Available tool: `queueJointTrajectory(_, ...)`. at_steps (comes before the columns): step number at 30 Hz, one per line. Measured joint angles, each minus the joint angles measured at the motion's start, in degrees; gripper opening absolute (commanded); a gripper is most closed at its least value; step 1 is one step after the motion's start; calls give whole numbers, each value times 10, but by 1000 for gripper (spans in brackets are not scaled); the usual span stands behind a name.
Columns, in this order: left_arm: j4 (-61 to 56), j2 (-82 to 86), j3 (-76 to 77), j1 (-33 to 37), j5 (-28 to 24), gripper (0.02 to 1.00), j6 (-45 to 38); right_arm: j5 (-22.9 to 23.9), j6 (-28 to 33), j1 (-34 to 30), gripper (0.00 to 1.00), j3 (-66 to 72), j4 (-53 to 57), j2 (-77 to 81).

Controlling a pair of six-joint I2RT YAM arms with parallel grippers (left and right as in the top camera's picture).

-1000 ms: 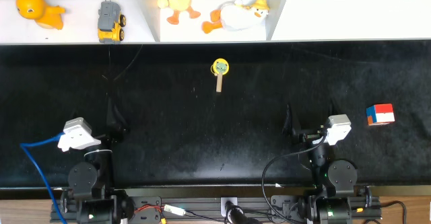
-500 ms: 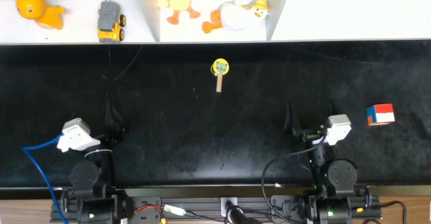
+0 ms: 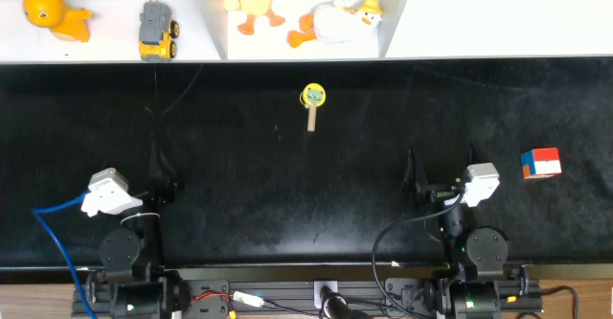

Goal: Store Toys

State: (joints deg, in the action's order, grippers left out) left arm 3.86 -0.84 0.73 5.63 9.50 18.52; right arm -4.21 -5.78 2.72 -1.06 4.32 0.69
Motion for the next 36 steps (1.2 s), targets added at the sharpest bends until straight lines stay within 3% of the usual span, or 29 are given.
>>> queueJointTrajectory(19,0,0,0,0,0,998,0,-2,-13,0,996,0,0,0)
queueJointTrajectory(22,0,0,0,0,0,998,0,-20,-71,0,996,0,0,0)
queueJointTrajectory(30,0,0,0,0,0,998,0,-72,-305,0,998,0,-28,0)
queueJointTrajectory(33,0,0,0,0,0,998,0,-103,-343,0,1000,0,-52,0)
queueJointTrajectory(36,0,0,0,0,0,998,0,-140,-343,0,1000,-1,-41,0)
